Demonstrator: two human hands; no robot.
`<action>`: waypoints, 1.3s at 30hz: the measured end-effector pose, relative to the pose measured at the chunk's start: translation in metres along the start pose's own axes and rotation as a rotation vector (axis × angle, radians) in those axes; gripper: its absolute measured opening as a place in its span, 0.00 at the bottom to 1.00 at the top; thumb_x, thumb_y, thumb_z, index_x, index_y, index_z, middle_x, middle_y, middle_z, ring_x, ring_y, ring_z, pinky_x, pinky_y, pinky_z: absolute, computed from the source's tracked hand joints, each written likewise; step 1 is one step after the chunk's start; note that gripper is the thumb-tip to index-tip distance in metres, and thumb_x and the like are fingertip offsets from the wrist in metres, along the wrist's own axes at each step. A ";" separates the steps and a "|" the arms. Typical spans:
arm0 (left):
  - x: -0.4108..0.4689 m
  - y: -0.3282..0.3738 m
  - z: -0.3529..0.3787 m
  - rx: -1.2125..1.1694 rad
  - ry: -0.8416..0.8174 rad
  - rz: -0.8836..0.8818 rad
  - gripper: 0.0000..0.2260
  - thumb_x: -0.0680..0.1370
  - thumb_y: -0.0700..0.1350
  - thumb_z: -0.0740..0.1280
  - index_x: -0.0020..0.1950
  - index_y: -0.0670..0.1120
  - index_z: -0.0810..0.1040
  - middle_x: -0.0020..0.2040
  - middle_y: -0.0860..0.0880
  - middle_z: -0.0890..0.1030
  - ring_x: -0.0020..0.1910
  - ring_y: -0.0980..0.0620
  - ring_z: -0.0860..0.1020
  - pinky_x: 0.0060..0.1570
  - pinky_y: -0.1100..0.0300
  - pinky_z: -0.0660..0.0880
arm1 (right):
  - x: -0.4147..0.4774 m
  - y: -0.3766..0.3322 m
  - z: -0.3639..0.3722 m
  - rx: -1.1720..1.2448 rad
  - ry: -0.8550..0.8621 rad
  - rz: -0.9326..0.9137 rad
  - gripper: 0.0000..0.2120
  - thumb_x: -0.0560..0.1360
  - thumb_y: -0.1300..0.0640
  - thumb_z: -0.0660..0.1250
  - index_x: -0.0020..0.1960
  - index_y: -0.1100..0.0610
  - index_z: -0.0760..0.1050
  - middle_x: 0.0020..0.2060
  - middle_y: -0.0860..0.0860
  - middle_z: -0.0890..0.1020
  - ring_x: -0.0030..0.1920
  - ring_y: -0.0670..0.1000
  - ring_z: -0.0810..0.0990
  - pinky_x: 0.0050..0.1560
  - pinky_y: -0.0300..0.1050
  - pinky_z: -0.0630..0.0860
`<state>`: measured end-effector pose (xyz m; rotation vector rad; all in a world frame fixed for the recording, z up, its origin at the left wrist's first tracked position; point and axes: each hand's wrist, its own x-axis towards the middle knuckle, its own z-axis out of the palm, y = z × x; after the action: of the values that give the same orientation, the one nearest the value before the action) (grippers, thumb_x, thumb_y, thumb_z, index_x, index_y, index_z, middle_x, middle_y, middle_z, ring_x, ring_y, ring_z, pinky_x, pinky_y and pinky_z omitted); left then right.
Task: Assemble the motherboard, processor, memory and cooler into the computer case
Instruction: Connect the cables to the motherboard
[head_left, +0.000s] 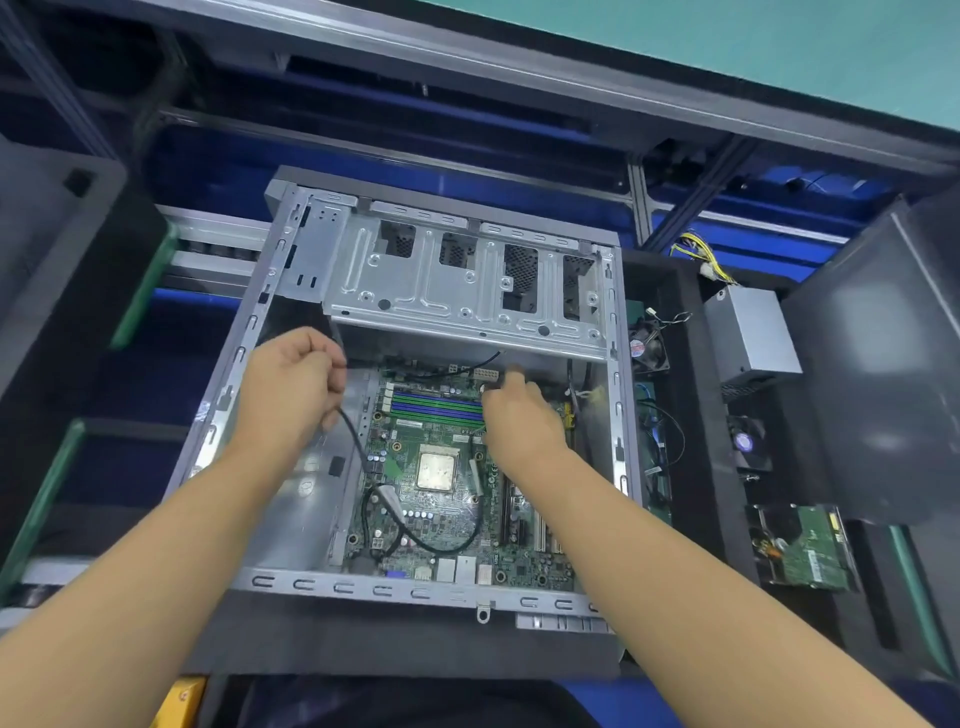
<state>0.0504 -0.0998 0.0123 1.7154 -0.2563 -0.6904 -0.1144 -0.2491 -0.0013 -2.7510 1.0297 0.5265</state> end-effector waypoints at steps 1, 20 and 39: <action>0.000 0.002 -0.001 -0.135 -0.035 0.026 0.14 0.68 0.34 0.56 0.33 0.50 0.76 0.27 0.49 0.74 0.22 0.53 0.66 0.20 0.62 0.65 | 0.000 0.001 0.000 -0.016 0.003 -0.007 0.16 0.76 0.68 0.69 0.63 0.61 0.75 0.62 0.59 0.69 0.62 0.59 0.71 0.52 0.50 0.75; -0.028 0.022 0.022 1.188 -0.554 0.110 0.11 0.81 0.50 0.59 0.61 0.56 0.77 0.51 0.55 0.81 0.28 0.57 0.82 0.32 0.59 0.76 | -0.049 0.007 -0.024 1.255 0.365 -0.061 0.15 0.74 0.68 0.73 0.44 0.48 0.75 0.48 0.46 0.81 0.46 0.48 0.82 0.47 0.37 0.78; -0.001 0.014 0.073 0.209 -0.729 0.202 0.06 0.79 0.45 0.67 0.53 0.56 0.78 0.31 0.51 0.72 0.24 0.55 0.67 0.25 0.62 0.70 | -0.047 0.009 -0.016 1.214 0.397 0.047 0.18 0.75 0.66 0.72 0.48 0.44 0.70 0.43 0.45 0.79 0.41 0.43 0.78 0.46 0.37 0.78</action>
<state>0.0105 -0.1617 0.0173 1.5393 -1.0224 -1.1470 -0.1488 -0.2322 0.0310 -1.7245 0.9854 -0.5341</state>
